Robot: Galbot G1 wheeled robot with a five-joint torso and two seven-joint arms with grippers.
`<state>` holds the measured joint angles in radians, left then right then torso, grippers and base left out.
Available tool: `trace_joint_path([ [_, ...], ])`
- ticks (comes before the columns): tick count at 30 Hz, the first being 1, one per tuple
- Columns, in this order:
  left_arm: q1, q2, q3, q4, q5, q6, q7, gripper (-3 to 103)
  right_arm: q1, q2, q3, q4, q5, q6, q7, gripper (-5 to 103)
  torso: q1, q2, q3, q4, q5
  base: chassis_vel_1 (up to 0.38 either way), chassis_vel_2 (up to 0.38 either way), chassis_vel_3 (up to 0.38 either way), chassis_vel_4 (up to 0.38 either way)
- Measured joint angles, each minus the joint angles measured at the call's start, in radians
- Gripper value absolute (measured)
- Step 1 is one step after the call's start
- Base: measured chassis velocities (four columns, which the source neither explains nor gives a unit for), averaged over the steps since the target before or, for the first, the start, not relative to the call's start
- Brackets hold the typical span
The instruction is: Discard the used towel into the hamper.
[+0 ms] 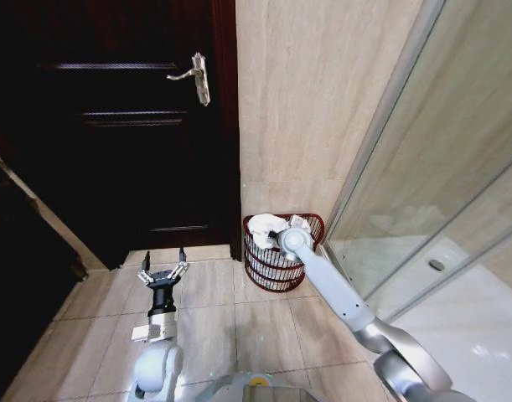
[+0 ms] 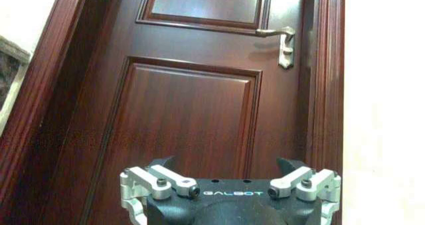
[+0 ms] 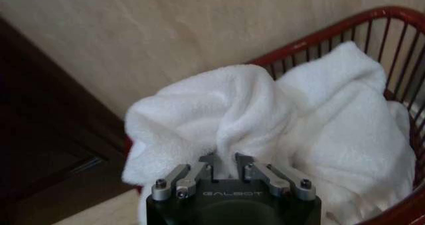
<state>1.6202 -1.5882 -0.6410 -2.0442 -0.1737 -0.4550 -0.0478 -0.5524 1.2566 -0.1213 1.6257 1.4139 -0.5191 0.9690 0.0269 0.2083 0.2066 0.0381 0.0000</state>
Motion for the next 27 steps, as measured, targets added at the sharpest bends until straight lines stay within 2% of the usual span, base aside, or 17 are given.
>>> trace_joint_path([
  [1,0.001,-0.001,0.001,0.0,0.0,0.0,0.001,100,-0.002,-0.009,-0.007,0.019,-0.004,0.0,0.0,25,0.0,0.0,0.0,0.0,0.0001,0.0,0.0,0.0,0.0],
  [2,0.003,-0.002,0.001,-0.001,0.0,0.0,0.002,100,-0.003,-0.02,-0.023,0.037,-0.033,-0.001,-0.007,36,0.0,0.0,0.0,0.0,0.0,0.0,0.0,0.0,0.0],
  [4,0.003,-0.002,0.001,-0.001,0.0,-0.001,0.002,100,-0.003,-0.024,-0.032,0.041,-0.059,-0.001,-0.017,36,0.0,0.0,0.0,0.0,0.0,0.0,0.0,0.0,0.0],
  [5,0.004,-0.002,0.001,-0.002,-0.001,-0.002,0.003,100,-0.003,-0.033,-0.055,0.044,-0.145,0.004,-0.058,47,0.0,0.0,0.0,0.0,0.0,0.0,0.0,0.0,0.0],
  [6,0.005,-0.002,0.001,-0.003,-0.002,-0.002,0.003,100,-0.003,-0.037,-0.067,0.044,-0.188,0.008,-0.082,47,0.0,0.0,0.0,0.0,0.0,0.0,0.0,0.0,0.0],
  [7,0.005,-0.002,0.001,-0.003,-0.002,-0.002,0.003,100,-0.003,-0.037,-0.067,0.044,-0.188,0.008,-0.082,47,0.0,0.0,0.0,0.0,0.0,0.0,0.0,0.0,0.0],
  [11,0.008,-0.001,-0.003,-0.004,-0.008,-0.007,0.004,100,-0.008,-0.043,-0.112,0.054,-0.338,0.054,-0.192,68,0.0,0.0,0.0,0.0,0.0,0.0,0.0,0.0,0.0],
  [12,0.008,-0.001,-0.003,-0.004,-0.008,-0.007,0.004,100,-0.008,-0.043,-0.112,0.054,-0.338,0.054,-0.192,68,0.0,0.0,0.0,0.0,0.0,0.0,0.0,0.0,0.0],
  [13,0.009,-0.001,-0.004,-0.004,-0.01,-0.008,0.005,100,-0.008,-0.043,-0.118,0.057,-0.355,0.062,-0.204,74,0.0,0.0,0.0,0.0,0.0001,0.0,0.0,0.0,0.0],
  [15,0.01,0.0,-0.004,-0.004,-0.011,-0.008,0.005,100,-0.008,-0.044,-0.121,0.058,-0.361,0.065,-0.21,74,0.0,0.0,0.0,0.0,0.0001,0.0,0.0,0.0,0.0],
  [16,0.01,0.0,-0.005,-0.003,-0.013,-0.01,0.005,100,-0.008,-0.044,-0.126,0.061,-0.371,0.072,-0.223,84,0.0,0.0,0.0,0.0,0.0,0.0,0.0,0.0,0.0],
  [17,0.01,0.0,-0.006,-0.003,-0.015,-0.011,0.006,100,-0.008,-0.045,-0.129,0.064,-0.377,0.076,-0.232,84,0.0,0.0,0.0,0.0,0.0,0.0,0.0,0.0,0.0],
  [19,0.011,0.001,-0.008,0.002,-0.022,-0.017,0.01,100,-0.002,-0.045,-0.138,0.056,-0.389,0.078,-0.248,95,0.0,0.0,0.0,0.0001,0.0,0.0,0.0,0.0,0.0],
  [22,0.011,0.002,-0.009,0.002,-0.027,-0.018,0.012,100,-0.001,-0.043,-0.135,0.045,-0.398,0.081,-0.248,100,0.0,0.0,0.0,0.0,0.0,0.0,0.0,0.0,0.0],
  [27,0.01,0.005,-0.011,0.002,-0.032,-0.019,0.013,100,-0.011,-0.049,-0.113,0.044,-0.383,0.082,-0.27,100,0.0,0.0,0.0,0.0,0.0,0.0,0.0,0.0,0.0],
])
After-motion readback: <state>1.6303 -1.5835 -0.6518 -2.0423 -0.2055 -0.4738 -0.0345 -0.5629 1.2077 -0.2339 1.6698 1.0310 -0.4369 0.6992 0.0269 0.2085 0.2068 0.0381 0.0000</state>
